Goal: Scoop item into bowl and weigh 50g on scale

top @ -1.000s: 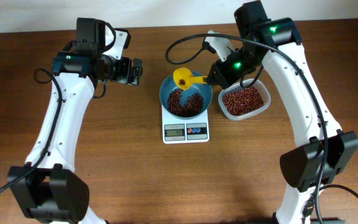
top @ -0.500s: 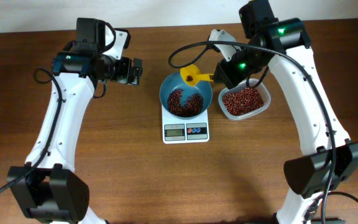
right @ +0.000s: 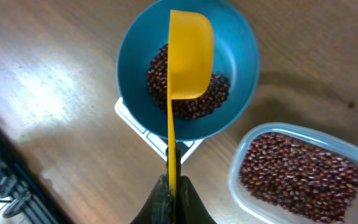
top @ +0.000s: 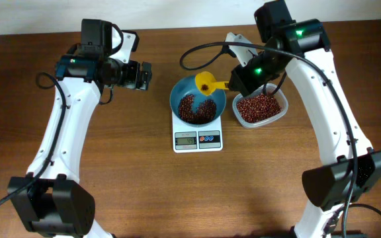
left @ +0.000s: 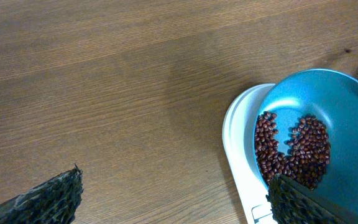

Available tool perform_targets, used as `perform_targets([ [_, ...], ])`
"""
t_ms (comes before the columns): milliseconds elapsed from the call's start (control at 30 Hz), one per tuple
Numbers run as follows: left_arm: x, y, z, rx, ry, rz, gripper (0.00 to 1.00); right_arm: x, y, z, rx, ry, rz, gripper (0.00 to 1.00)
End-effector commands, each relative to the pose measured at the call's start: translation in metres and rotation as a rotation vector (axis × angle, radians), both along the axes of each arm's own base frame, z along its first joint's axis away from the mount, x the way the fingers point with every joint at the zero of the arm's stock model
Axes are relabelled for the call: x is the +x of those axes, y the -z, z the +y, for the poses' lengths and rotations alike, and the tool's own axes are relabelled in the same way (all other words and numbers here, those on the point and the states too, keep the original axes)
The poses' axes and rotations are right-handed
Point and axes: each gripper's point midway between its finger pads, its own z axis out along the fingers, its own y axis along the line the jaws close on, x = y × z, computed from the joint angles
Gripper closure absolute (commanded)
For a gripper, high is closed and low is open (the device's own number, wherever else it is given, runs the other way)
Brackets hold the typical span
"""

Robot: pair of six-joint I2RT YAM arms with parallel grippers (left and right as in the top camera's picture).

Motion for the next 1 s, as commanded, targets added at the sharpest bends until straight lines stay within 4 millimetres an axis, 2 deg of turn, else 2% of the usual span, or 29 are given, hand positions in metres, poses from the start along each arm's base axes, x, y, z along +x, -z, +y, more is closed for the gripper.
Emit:
perform_targets([
  [0, 0.001, -0.015, -0.002, -0.003, 0.023, -0.038, 0.01, -0.012, -0.018, 0.01, 0.028, -0.037, -0.022, 0.96],
  [67, 0.001, -0.015, -0.002, -0.003, 0.023, -0.038, 0.01, -0.006, -0.008, -0.01, -0.089, 0.041, -0.021, 0.96],
  [100, 0.001, -0.015, -0.002, -0.003, 0.023, -0.038, 0.01, -0.005, -0.007, -0.013, -0.107, 0.054, -0.02, 0.96],
  [233, 0.001, -0.015, -0.002, -0.003, 0.023, -0.038, 0.01, -0.014, -0.012, 0.006, -0.036, -0.021, -0.014, 0.96],
  [367, 0.001, -0.015, -0.002, -0.003, 0.023, -0.038, 0.01, -0.014, -0.009, 0.002, -0.067, -0.014, -0.015, 0.96],
  [467, 0.001, -0.015, -0.002, -0.003, 0.023, -0.038, 0.01, -0.023, -0.019, 0.022, 0.029, -0.101, -0.014, 0.96],
  [500, 0.001, -0.015, -0.002, -0.003, 0.023, -0.038, 0.01, -0.023, -0.018, 0.019, 0.016, -0.097, -0.015, 0.96],
  [567, 0.001, -0.015, -0.002, -0.003, 0.023, -0.038, 0.01, -0.016, -0.007, -0.003, -0.118, -0.022, -0.018, 0.96],
  [967, 0.001, -0.015, -0.002, -0.003, 0.023, -0.038, 0.01, -0.018, -0.008, 0.001, -0.109, -0.029, -0.014, 0.96],
])
